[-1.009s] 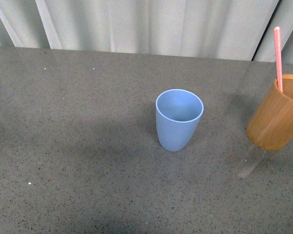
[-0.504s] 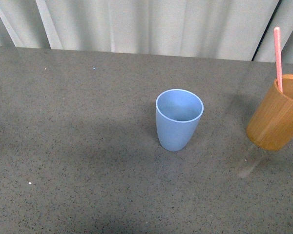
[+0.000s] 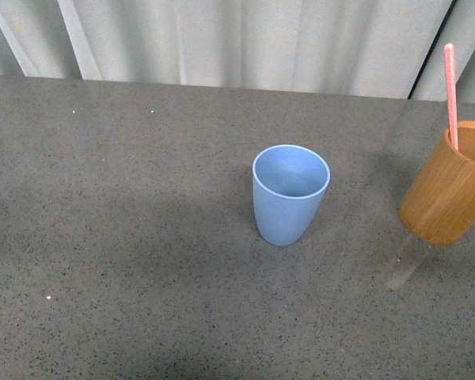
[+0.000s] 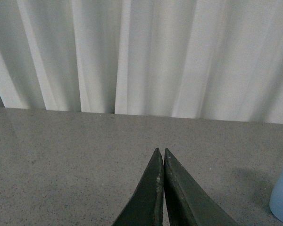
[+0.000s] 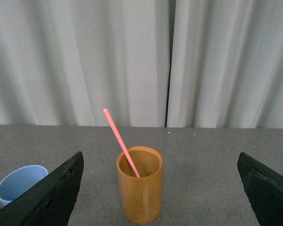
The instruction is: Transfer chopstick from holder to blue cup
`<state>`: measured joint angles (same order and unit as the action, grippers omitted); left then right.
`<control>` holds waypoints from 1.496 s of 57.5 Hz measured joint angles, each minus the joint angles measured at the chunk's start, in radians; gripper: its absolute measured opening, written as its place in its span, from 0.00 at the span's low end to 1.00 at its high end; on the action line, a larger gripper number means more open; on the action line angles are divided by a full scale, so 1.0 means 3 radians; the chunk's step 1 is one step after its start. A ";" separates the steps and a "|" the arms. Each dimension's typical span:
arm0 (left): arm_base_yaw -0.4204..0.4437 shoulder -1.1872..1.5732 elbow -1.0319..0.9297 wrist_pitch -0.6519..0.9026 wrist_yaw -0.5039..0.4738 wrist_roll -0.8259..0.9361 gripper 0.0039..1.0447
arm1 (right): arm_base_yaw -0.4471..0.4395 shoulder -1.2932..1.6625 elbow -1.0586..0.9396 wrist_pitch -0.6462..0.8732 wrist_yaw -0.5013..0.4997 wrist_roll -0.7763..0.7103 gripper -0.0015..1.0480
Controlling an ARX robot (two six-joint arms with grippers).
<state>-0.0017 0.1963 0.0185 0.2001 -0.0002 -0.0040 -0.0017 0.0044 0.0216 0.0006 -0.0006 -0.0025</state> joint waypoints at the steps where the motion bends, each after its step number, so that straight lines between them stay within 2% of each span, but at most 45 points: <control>1: 0.0000 -0.0017 0.0000 -0.0017 0.0000 0.0000 0.03 | 0.0000 0.0000 0.0000 0.0000 0.0000 0.0000 0.90; 7: -0.0001 -0.0155 0.0000 -0.0160 0.0000 -0.0001 0.03 | 0.0000 0.0000 0.0000 0.0000 0.0000 0.0000 0.90; 12: 0.0000 -0.0523 0.0000 -0.0628 0.0000 0.0000 0.03 | 0.0000 0.0000 0.0000 0.0000 0.0001 0.0000 0.90; 27: -0.0001 -0.0641 0.0000 -0.0665 0.0000 0.0000 0.03 | 0.0000 0.0000 0.0000 0.0000 0.0000 0.0000 0.90; 29: 0.0000 -0.0641 0.0000 -0.0665 0.0000 -0.0001 0.06 | 0.0000 0.0000 0.0000 0.0000 0.0000 0.0000 0.90; 51: 0.0000 -0.0643 0.0000 -0.0665 0.0000 -0.0001 0.70 | 0.0000 0.0000 0.0000 0.0000 0.0000 0.0000 0.90; 56: 0.0000 -0.0643 0.0000 -0.0665 0.0000 -0.0001 0.89 | 0.0000 0.0000 0.0000 0.0000 0.0000 0.0000 0.90; 59: -0.0001 -0.0643 0.0000 -0.0665 0.0000 0.0000 0.95 | 0.0000 0.0000 0.0000 0.0000 0.0000 0.0000 0.90; 61: -0.0001 -0.0643 0.0000 -0.0665 0.0000 0.0001 0.94 | 0.0005 0.0008 0.0004 -0.0008 0.0029 0.0001 0.90; 63: 0.0000 -0.0643 0.0000 -0.0665 0.0000 0.0000 0.93 | 0.0163 0.0281 0.0210 -0.0542 0.0565 0.0223 0.90; 64: 0.0000 -0.0643 0.0000 -0.0665 0.0000 0.0000 0.93 | 0.0228 0.0593 0.0392 -0.0935 0.0941 0.0367 0.90; 68: -0.0001 -0.0645 0.0000 -0.0665 0.0005 0.0000 0.94 | 0.0159 0.1200 0.0617 -0.1364 0.1387 0.0453 0.90; 71: 0.0000 -0.0646 0.0000 -0.0665 0.0001 0.0000 0.94 | -0.0003 0.1572 0.0649 -0.1284 0.1373 0.0429 0.90; 77: -0.0001 -0.0643 0.0000 -0.0665 -0.0001 0.0000 0.94 | -0.0309 0.2103 0.0682 -0.0815 0.1090 0.0233 0.90; 86: -0.0001 -0.0646 0.0000 -0.0665 -0.0001 0.0000 0.94 | -0.0423 0.2843 0.0871 -0.0155 0.0696 -0.0113 0.90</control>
<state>-0.0021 0.0025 0.0185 0.0006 -0.0006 -0.0040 -0.1287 0.8574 0.2829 -0.0460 0.2081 -0.0364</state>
